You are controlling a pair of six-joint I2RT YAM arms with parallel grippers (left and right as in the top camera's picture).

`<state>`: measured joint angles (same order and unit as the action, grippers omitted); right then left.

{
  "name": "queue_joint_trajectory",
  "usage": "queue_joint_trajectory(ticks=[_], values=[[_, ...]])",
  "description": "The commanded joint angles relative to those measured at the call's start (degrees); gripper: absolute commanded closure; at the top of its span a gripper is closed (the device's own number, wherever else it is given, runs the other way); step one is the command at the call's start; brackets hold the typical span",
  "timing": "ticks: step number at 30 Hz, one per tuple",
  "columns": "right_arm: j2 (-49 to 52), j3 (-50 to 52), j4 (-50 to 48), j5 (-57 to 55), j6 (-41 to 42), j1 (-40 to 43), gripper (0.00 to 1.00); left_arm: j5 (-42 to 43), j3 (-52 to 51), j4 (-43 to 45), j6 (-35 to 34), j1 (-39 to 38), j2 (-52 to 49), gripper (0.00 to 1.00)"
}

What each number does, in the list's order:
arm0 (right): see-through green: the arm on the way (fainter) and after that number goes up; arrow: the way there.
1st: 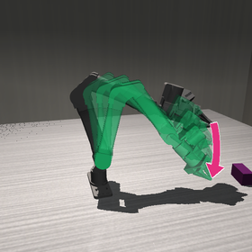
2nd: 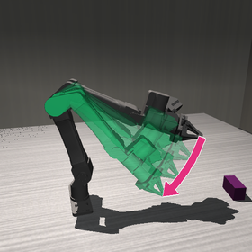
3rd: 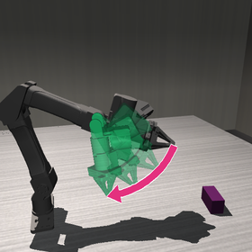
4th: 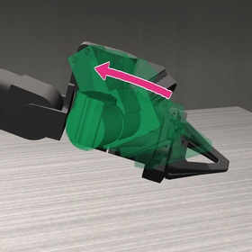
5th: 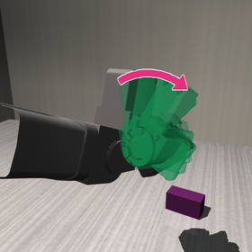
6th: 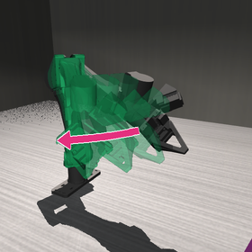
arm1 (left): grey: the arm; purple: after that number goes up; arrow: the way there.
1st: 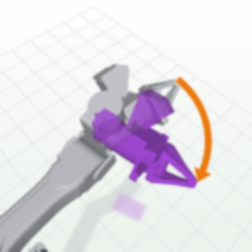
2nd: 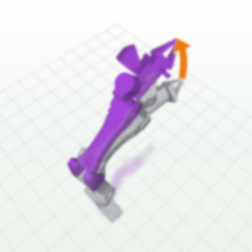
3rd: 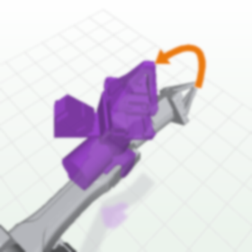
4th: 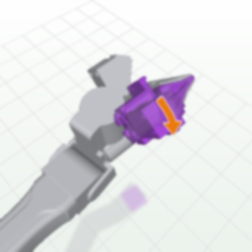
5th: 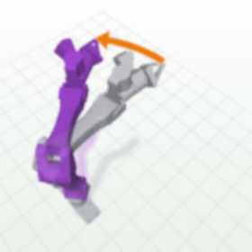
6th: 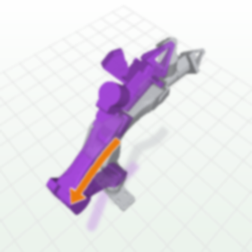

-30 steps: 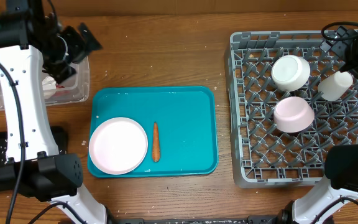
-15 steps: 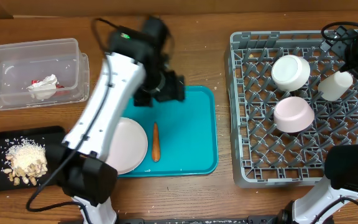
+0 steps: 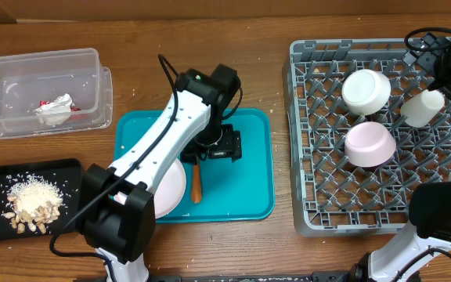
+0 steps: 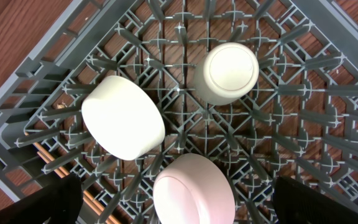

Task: Sort waste into correct bins and load items into the dishwasher
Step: 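Move the left gripper over the carrot on the teal tray, then lower the left gripper and grasp the carrot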

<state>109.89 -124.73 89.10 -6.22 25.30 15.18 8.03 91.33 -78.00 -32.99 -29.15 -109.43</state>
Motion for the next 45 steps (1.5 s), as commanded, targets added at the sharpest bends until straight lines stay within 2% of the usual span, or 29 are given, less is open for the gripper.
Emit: queue_joint_trajectory(ticks=[1,5,9,23,45], values=[[-1.05,-0.85,-0.28,-0.11,0.24,-0.15,0.00,1.95,-4.00,2.49,-2.89,0.09,0.04,0.12],[-1.05,-0.85,-0.28,-0.11,0.24,-0.15,0.00,-1.81,-7.89,5.27,-6.38,0.24,0.04,0.11],[-1.05,-0.85,-0.28,-0.11,0.24,-0.15,0.00,-4.90,-10.14,6.73,-6.47,0.31,0.04,0.11],[-1.05,-0.85,-0.28,-0.11,0.24,-0.15,0.00,-6.97,-16.65,13.25,-5.88,-1.97,0.04,0.11],[-1.05,-0.85,-0.28,-0.11,0.24,-0.15,0.00,-5.46,-22.60,20.13,-1.62,-2.03,0.02,0.12]])
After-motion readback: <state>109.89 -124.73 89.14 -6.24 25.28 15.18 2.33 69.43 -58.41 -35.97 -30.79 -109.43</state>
